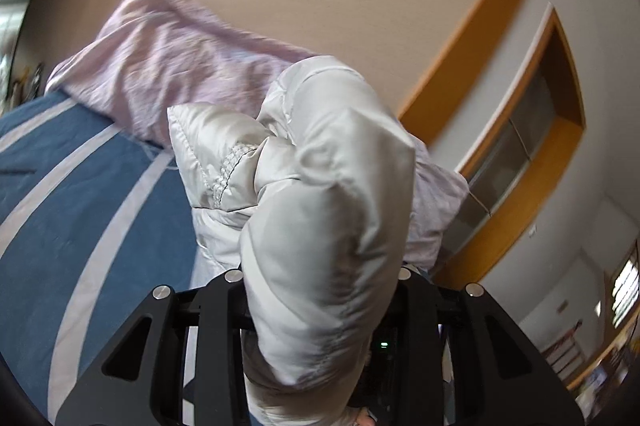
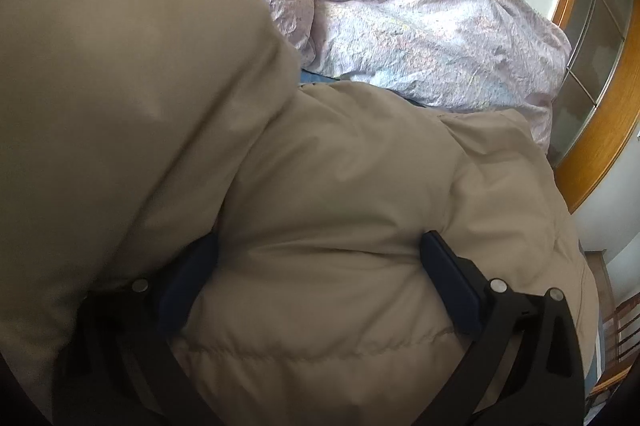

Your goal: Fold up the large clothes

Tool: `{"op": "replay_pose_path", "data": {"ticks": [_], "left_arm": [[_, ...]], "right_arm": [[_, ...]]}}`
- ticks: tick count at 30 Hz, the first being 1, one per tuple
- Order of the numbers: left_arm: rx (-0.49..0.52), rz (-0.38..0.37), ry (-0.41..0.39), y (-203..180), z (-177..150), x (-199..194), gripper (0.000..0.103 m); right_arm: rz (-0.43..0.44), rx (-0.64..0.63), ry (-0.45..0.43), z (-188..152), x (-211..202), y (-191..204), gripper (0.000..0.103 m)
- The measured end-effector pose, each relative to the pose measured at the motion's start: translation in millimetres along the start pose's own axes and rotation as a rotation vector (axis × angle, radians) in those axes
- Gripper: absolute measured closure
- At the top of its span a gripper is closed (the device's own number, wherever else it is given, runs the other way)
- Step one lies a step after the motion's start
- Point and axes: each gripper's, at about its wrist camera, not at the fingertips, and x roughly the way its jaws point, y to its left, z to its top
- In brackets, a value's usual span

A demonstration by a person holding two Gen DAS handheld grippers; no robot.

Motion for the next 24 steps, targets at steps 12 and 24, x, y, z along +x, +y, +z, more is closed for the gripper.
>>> {"op": "replay_pose_path", "data": {"ticks": [12,24], "left_arm": [[0.128,0.011,-0.015,-48.4,-5.9,12.3,0.070],[0.318,-0.059,0.081,-127.3,-39.3,56.6,0.068]], "right_arm": [[0.065,0.018,-0.057,-5.3,-28.3,-30.5,0.005],[0.099,0.244,-0.212,-36.5,-92.2,-168.9,0.002]]}}
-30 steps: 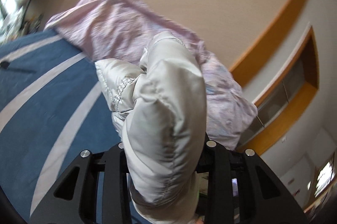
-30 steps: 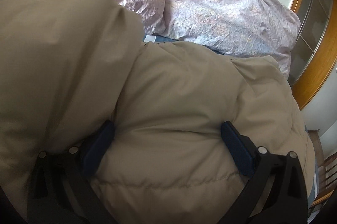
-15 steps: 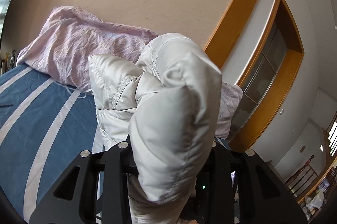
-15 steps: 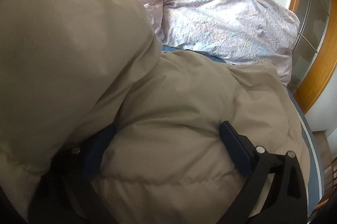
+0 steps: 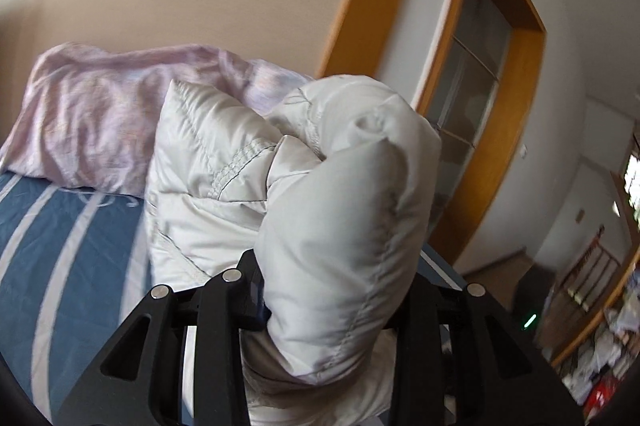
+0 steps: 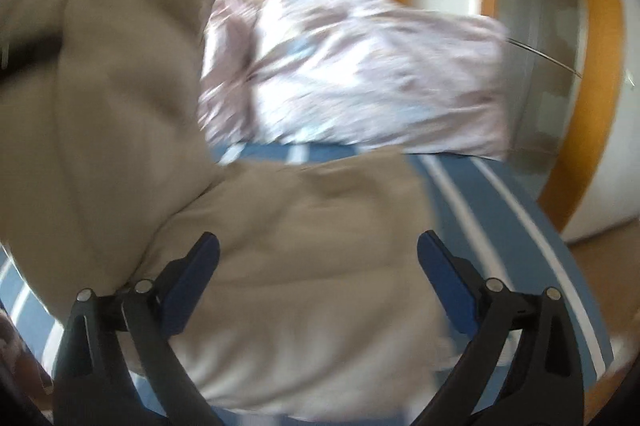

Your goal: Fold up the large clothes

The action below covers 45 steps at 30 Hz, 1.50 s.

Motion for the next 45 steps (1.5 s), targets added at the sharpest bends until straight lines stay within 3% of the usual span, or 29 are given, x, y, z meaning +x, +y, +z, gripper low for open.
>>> {"op": "replay_pose_path", "data": {"ticks": [5,11,14,18,27,34,41,45], "left_arm": [[0.073,-0.057,0.074,-37.4,-16.2,31.8,0.067],[0.198,-0.073,0.144,-81.9,-45.0,70.5,0.065],[0.273,-0.062,0.159,-99.0,-60.1,81.8,0.064],[0.356,-0.058,0.169,-114.4,-75.9,91.2,0.062],[0.549,-0.016,0.163,-145.0,-109.8,107.0,0.053],[0.632,-0.031,0.169,-160.1,-128.4,113.4,0.047],[0.711,-0.031,0.167,-168.0,-142.2,117.4,0.044],[0.752,-0.033,0.166,-171.0,-148.7,119.3,0.043]], "right_arm": [[-0.058,0.204,0.013,-2.9,-8.3,-80.1,0.002],[-0.026,0.341,0.010,-5.5,-18.2,-135.3,0.002],[0.030,0.390,-0.001,1.6,-24.3,-154.0,0.002],[0.191,0.461,0.000,19.1,-29.5,-175.0,0.002],[0.435,0.365,0.119,73.4,-10.3,-139.1,0.002],[0.539,0.280,0.271,96.9,25.2,-107.4,0.002],[0.501,0.211,0.392,99.9,60.9,-90.6,0.003],[0.499,0.188,0.437,96.4,73.0,-84.3,0.010]]}}
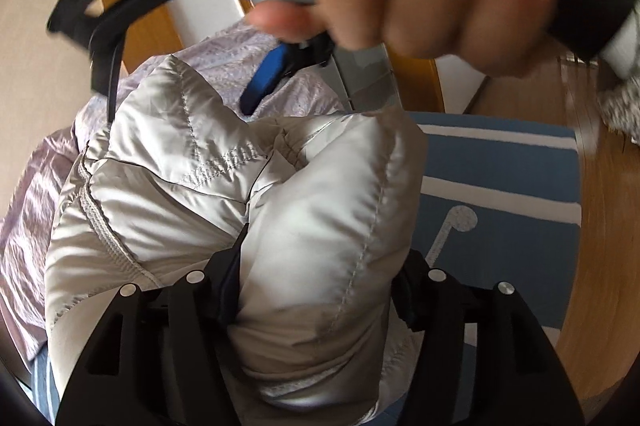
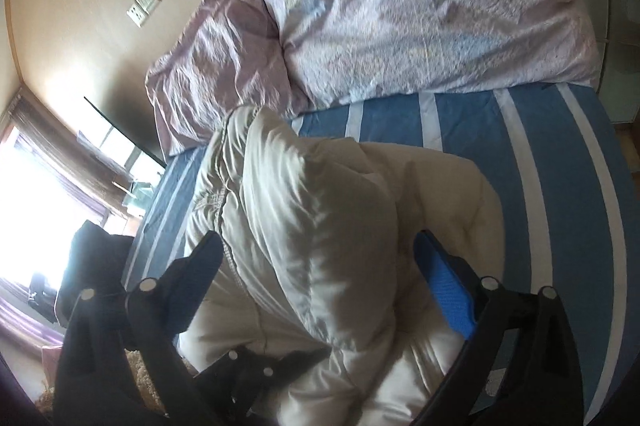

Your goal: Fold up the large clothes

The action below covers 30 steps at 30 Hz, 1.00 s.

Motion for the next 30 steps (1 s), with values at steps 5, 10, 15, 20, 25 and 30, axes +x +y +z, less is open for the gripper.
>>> {"op": "replay_pose_path", "data": {"ticks": [5,10,15,20,25,30], "left_arm": [[0.024,0.003,0.006,-5.4,-4.0,0.4,0.042],[0.046,0.002,0.012,-9.3,-4.9,2.8,0.040],[0.085,-0.001,0.010,-8.6,-4.1,-2.2,0.040],[0.095,-0.022,-0.011,7.4,-4.6,-31.9,0.041],[0.050,-0.048,-0.047,42.1,0.6,-85.1,0.034],[-0.148,-0.072,-0.072,119.2,12.1,-111.9,0.019]], "right_arm": [[-0.014,-0.011,0.043,-4.8,14.0,0.0,0.020],[-0.056,0.011,0.035,-9.1,14.9,-7.7,0.066],[-0.040,0.043,0.019,-11.8,16.9,-19.4,0.080],[-0.005,0.069,0.016,-12.6,21.9,-32.3,0.081],[0.004,0.101,-0.004,-15.1,25.3,-47.1,0.081],[0.011,0.106,-0.019,-19.9,23.1,-51.8,0.081]]}}
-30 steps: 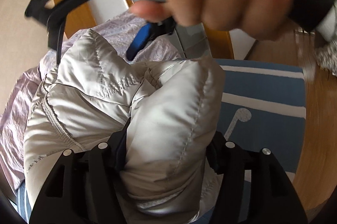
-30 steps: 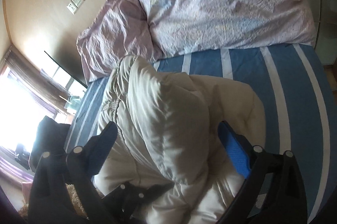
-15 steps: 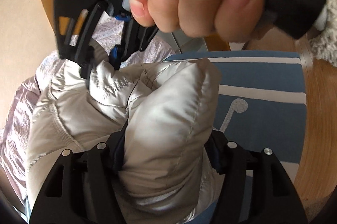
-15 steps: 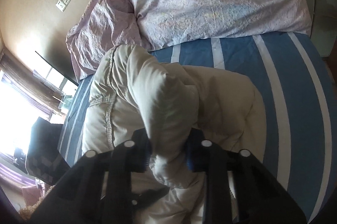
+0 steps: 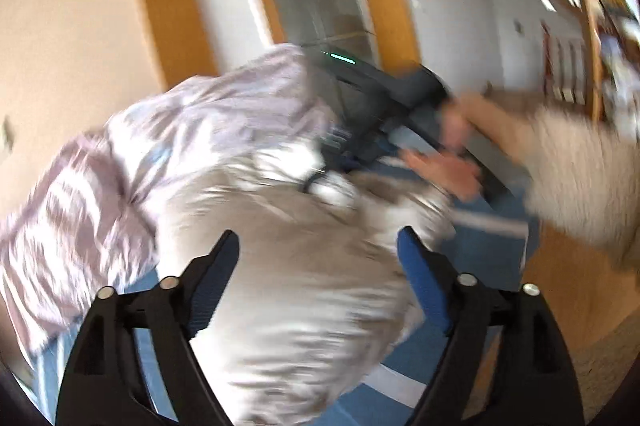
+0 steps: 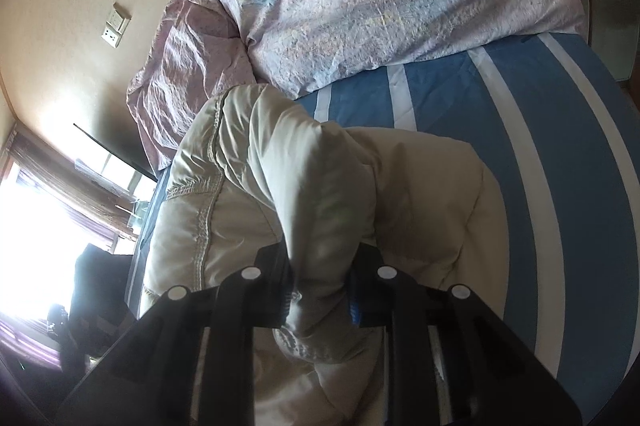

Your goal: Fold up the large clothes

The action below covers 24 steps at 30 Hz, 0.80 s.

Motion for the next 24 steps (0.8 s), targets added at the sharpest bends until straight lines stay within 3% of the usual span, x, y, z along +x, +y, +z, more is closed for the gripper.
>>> {"op": "replay_pose_path", "data": {"ticks": [5,10,24], "left_arm": [[-0.225,0.077,0.028,78.9,8.5,29.8,0.019],[-0.452,0.029,0.125,119.4,-12.6,68.8,0.019],[-0.366,0.115,0.211,92.8,-18.9,96.7,0.016]], "right_arm": [[-0.067,-0.075,-0.028,-3.8,-5.3,18.8,0.082],[-0.066,-0.061,-0.047,-6.0,-7.4,12.4,0.082],[-0.014,0.040,-0.085,-18.9,0.9,-27.6,0.080]]}}
